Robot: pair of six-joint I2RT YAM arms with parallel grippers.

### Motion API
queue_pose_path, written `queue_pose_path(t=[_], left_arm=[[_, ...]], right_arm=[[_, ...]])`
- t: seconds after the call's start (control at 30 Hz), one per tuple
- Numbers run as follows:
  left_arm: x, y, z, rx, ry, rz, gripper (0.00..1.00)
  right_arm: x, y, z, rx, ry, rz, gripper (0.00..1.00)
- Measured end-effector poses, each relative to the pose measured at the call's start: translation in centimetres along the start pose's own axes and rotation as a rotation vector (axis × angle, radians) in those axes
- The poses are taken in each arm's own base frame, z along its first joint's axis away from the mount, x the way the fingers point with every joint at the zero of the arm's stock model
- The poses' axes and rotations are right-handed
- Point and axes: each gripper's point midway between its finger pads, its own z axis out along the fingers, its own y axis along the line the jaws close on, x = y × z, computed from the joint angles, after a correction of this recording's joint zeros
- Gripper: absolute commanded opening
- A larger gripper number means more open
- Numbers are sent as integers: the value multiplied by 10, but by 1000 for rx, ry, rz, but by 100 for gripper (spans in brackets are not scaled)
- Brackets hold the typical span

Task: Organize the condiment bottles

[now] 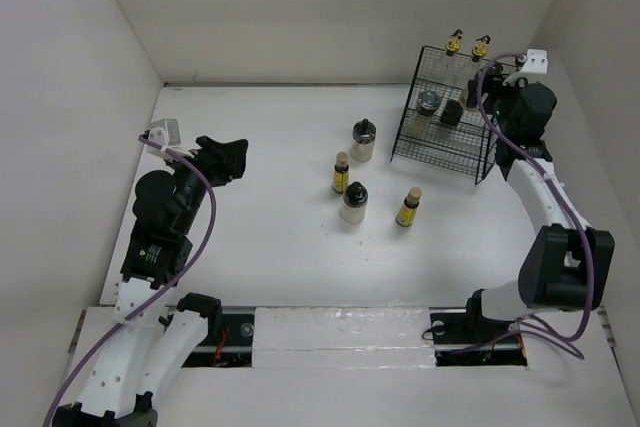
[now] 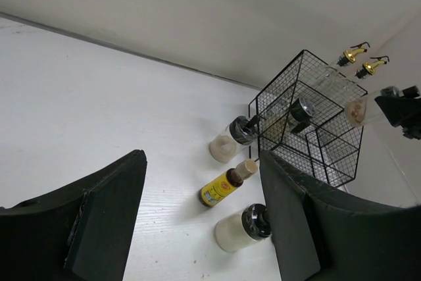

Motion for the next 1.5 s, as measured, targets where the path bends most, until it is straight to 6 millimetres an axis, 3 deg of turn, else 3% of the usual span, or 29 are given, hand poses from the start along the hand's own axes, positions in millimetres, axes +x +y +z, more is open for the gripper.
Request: queue_pose_path(t=[0.2,0.57,0.7,0.9,1.07,1.17,1.37,1.5], left_arm=[[1,1,1,-3,4,0,65],[4,2,4,-9,14,0,65],[4,3,4,-10,14,0,65],[5,3,5,-11,19,0,65],[5,3,5,-12,20,0,65],[6,3,5,-11,22,0,65],[7,3,6,-9,27,0,65],[7,3,6,-8,28,0,65]], right_arm=[[43,0,25,-35,106,17,58],[67,2,50,-49,149,29,61],[66,6,55,-36,126,19,61],[72,18,56,-18,82,9,61],[122,18,44,35,163,0,61],[139,9,37,82,184,0,61],[133,6,37,110,164,-1,62],[136,10,37,103,169,11,74]])
